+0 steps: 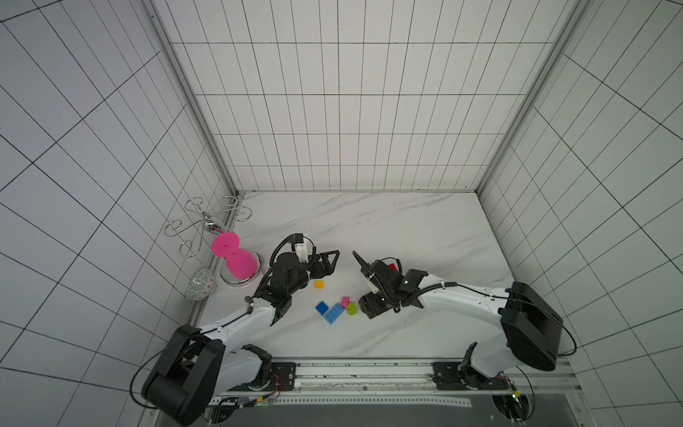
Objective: Assemble the letter p with lego
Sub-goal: Adjust the lego brick at the center of the board, then pick up the lego brick from the center of the board.
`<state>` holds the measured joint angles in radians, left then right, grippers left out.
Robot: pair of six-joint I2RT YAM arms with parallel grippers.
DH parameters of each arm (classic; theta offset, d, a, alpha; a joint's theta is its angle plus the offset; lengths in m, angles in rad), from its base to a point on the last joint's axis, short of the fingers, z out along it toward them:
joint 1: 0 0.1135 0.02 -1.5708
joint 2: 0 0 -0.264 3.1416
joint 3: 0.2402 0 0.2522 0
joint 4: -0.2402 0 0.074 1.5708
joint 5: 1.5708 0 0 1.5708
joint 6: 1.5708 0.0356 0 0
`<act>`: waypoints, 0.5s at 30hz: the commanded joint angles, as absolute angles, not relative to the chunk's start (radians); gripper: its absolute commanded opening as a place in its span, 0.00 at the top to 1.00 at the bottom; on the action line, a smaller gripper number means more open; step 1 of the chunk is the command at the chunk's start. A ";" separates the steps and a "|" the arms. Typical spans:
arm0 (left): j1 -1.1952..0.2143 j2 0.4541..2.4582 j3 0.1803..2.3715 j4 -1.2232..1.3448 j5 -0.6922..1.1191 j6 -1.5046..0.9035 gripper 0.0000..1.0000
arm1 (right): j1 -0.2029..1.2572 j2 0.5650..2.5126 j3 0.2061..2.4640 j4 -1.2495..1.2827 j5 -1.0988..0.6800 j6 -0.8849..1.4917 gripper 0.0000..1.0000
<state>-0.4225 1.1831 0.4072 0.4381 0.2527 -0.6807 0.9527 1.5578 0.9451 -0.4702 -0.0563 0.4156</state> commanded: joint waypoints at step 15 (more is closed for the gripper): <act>-0.419 1.154 0.395 0.448 0.244 -0.667 0.03 | 0.991 1.748 1.111 -0.567 0.033 0.281 0.42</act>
<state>-0.4225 1.1667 0.4072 0.4370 0.2523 -0.6731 0.9829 1.7306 1.0649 -0.5320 0.0097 0.2974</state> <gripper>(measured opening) 0.970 0.615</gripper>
